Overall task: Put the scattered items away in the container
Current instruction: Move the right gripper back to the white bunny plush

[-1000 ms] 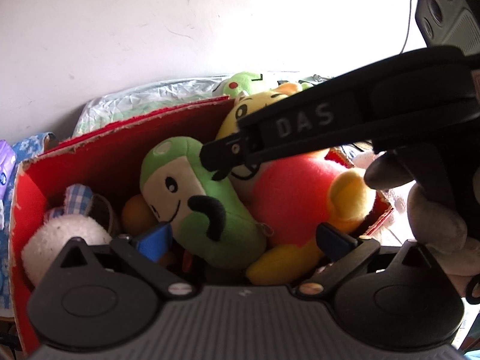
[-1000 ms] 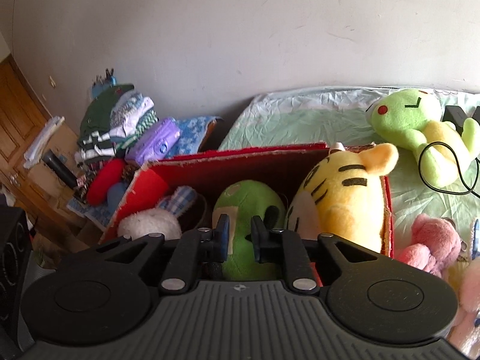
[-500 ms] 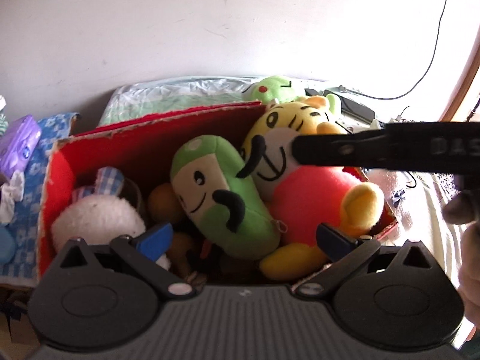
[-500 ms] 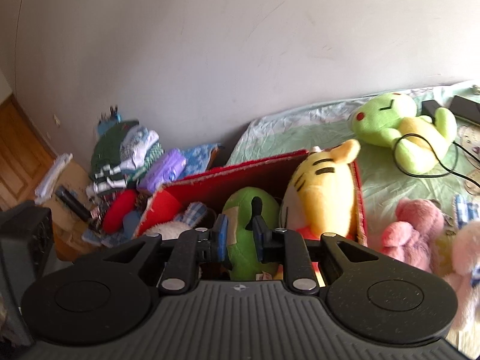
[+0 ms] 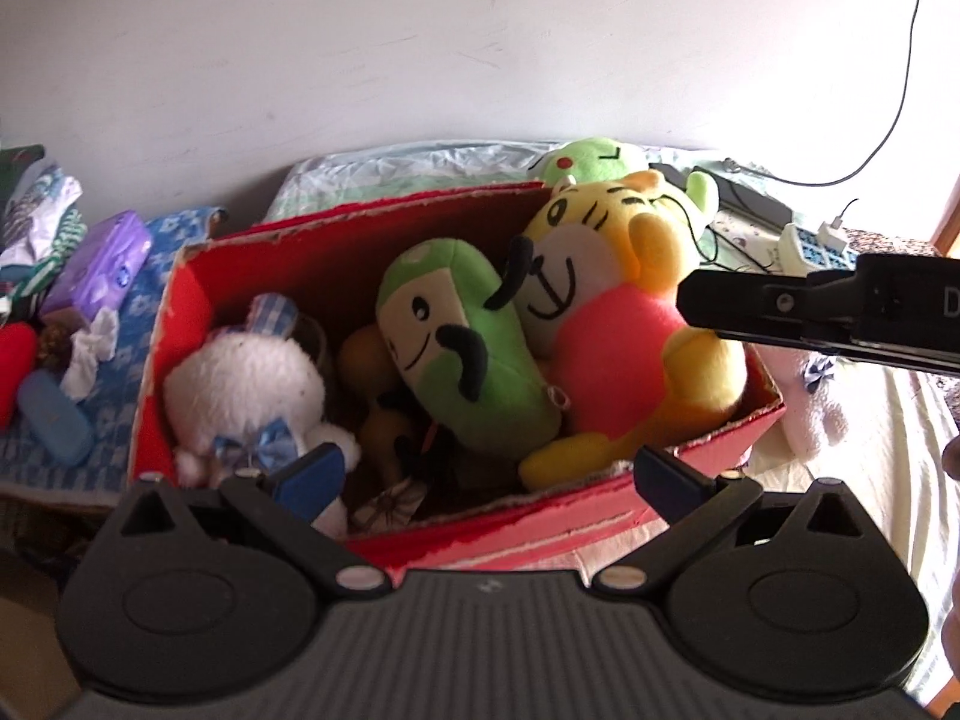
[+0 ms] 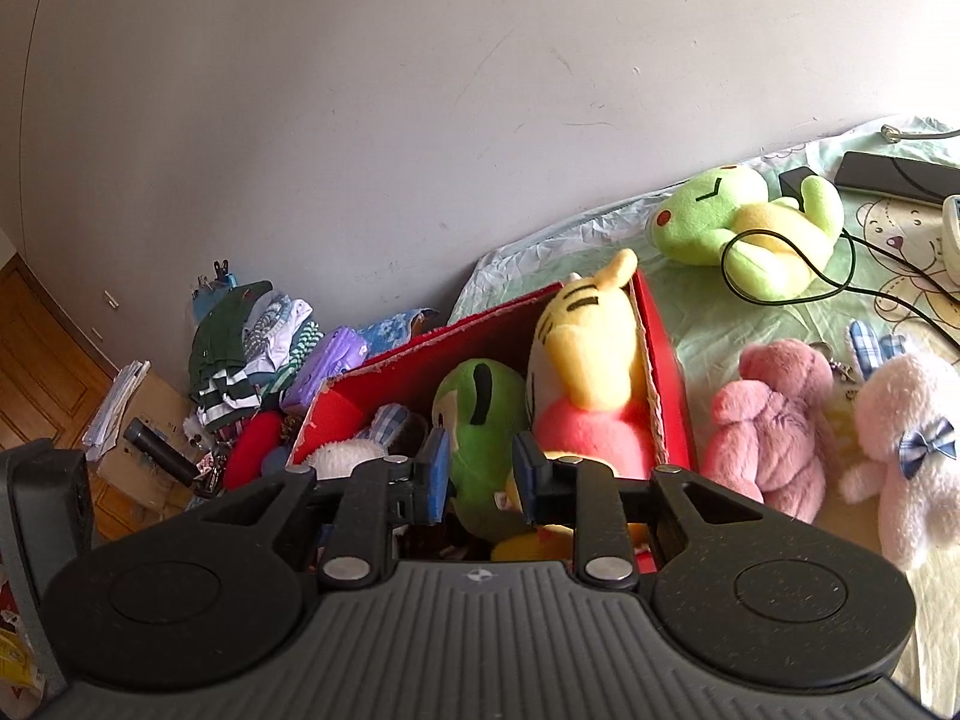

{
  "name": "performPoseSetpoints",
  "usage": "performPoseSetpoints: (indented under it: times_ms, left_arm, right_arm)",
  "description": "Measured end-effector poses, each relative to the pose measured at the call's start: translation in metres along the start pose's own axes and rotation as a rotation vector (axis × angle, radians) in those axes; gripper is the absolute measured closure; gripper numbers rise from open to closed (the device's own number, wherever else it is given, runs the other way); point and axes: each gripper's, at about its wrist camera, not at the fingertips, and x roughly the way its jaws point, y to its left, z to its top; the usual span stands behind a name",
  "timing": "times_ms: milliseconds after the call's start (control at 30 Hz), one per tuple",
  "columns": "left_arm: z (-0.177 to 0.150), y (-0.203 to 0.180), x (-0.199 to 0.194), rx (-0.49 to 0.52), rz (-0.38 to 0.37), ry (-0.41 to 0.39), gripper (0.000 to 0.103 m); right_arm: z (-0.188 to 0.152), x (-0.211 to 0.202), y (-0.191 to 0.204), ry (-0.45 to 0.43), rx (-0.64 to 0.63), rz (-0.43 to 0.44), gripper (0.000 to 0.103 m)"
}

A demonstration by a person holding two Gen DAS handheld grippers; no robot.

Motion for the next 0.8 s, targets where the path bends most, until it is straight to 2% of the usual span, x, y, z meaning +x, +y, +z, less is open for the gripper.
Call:
performPoseSetpoints:
  times_ms: [367,800]
  left_arm:
    - [-0.006,-0.035,-0.003,-0.017,0.086,0.025,0.001]
    - [-0.008,-0.098,0.012,0.013,0.128,0.070,0.001]
  right_arm:
    - [-0.006,-0.017,-0.015,0.023,-0.029,0.005,0.074]
    - [-0.003,-0.041,-0.070,0.048,0.009,-0.004,0.073]
